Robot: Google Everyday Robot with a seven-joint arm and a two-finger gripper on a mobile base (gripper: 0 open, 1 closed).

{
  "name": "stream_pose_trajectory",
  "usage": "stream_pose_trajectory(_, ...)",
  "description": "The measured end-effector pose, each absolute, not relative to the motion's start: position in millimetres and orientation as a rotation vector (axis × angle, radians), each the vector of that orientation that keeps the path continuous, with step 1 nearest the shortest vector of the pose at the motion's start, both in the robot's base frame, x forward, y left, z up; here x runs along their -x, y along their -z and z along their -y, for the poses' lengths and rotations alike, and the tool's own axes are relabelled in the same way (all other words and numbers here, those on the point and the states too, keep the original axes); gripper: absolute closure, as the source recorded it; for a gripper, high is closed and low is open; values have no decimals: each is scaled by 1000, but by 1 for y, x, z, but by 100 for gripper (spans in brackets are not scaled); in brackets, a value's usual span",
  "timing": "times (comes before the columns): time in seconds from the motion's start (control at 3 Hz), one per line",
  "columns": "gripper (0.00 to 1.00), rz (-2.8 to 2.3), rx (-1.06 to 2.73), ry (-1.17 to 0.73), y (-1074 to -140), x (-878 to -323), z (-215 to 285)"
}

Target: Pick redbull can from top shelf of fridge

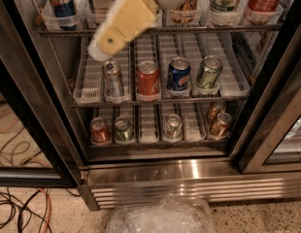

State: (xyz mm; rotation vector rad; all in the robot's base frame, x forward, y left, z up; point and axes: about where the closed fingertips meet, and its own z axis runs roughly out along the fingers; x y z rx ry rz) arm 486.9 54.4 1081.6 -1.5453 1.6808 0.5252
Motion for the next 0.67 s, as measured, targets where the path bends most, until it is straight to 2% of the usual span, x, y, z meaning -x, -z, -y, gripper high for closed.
stream_pose_trajectory(0.33, 0, -1721, 1372, -662, -1078, -486, -95)
stream_pose_trajectory(0.67, 0, -1817, 1133, -855, -1069, -450, -130)
